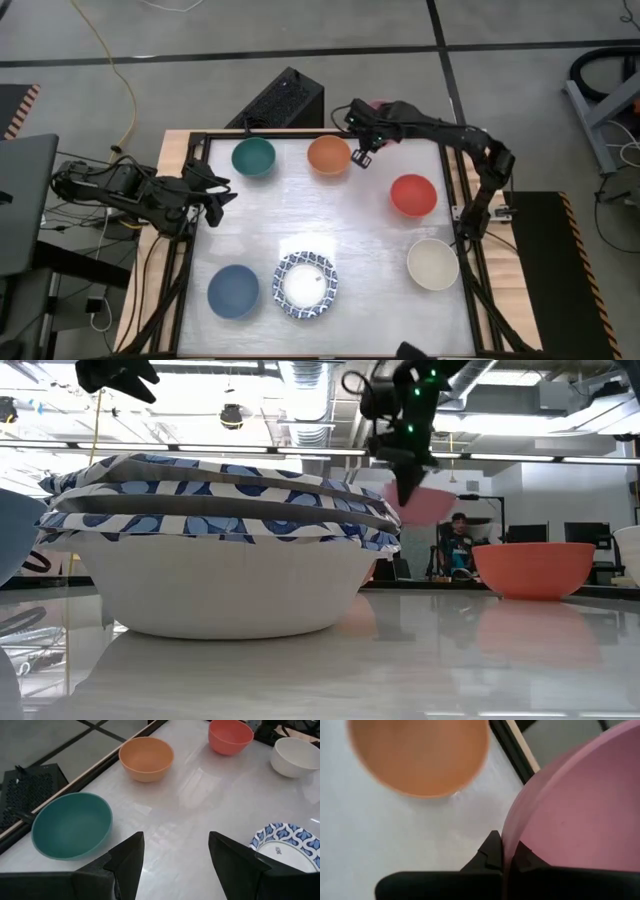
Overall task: Nest bowls inside each other
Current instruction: Stack the pink bowl on the blue patterned bowls
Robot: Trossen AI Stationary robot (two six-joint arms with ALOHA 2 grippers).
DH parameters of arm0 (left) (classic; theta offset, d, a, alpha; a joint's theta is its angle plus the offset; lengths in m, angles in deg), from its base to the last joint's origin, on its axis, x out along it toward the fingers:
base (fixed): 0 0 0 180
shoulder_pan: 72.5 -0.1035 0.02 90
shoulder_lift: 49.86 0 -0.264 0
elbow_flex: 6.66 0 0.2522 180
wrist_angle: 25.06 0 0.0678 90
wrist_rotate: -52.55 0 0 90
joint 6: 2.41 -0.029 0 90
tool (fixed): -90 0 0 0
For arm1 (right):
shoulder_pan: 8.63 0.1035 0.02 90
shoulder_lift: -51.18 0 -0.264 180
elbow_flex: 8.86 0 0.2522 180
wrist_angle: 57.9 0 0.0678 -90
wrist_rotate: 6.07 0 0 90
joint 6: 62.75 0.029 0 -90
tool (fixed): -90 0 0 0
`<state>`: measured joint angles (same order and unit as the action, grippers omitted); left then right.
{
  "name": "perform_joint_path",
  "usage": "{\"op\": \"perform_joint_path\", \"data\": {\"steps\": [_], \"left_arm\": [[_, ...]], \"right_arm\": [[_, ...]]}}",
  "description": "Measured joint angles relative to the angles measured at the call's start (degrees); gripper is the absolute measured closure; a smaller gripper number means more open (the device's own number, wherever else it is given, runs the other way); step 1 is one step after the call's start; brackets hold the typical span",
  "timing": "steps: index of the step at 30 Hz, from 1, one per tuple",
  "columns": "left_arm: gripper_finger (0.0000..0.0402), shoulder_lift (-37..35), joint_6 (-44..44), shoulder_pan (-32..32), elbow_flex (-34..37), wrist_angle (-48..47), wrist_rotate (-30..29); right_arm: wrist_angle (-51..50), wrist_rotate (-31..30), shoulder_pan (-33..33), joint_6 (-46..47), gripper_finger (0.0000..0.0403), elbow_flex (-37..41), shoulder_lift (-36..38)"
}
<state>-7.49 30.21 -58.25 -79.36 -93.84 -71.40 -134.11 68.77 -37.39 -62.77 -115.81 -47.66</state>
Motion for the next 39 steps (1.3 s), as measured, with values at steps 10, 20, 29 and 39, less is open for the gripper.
{"op": "perform_joint_path", "data": {"steps": [10,20,29,39], "left_arm": [[0.0189,0.0,0.0,0.0,-0.01,0.02,-0.87],[0.0189,0.0,0.0,0.0,-0.02,0.02,-1.02],[0.0189,0.0,0.0,0.01,-0.02,0.02,-1.47],[0.0189,0.0,0.0,-0.01,0.0,0.02,-1.57]], "right_arm": [[-0.3,0.74,8.05,-8.8,0.0396,-3.04,0.0],[-0.49,1.96,15.71,-20.3,0.0396,-3.06,0.0],[1.56,5.2,24.01,-41.18,0.0393,-3.06,0.0],[8.58,9.05,31.74,-49.24,0.0394,-3.08,0.0]]}}
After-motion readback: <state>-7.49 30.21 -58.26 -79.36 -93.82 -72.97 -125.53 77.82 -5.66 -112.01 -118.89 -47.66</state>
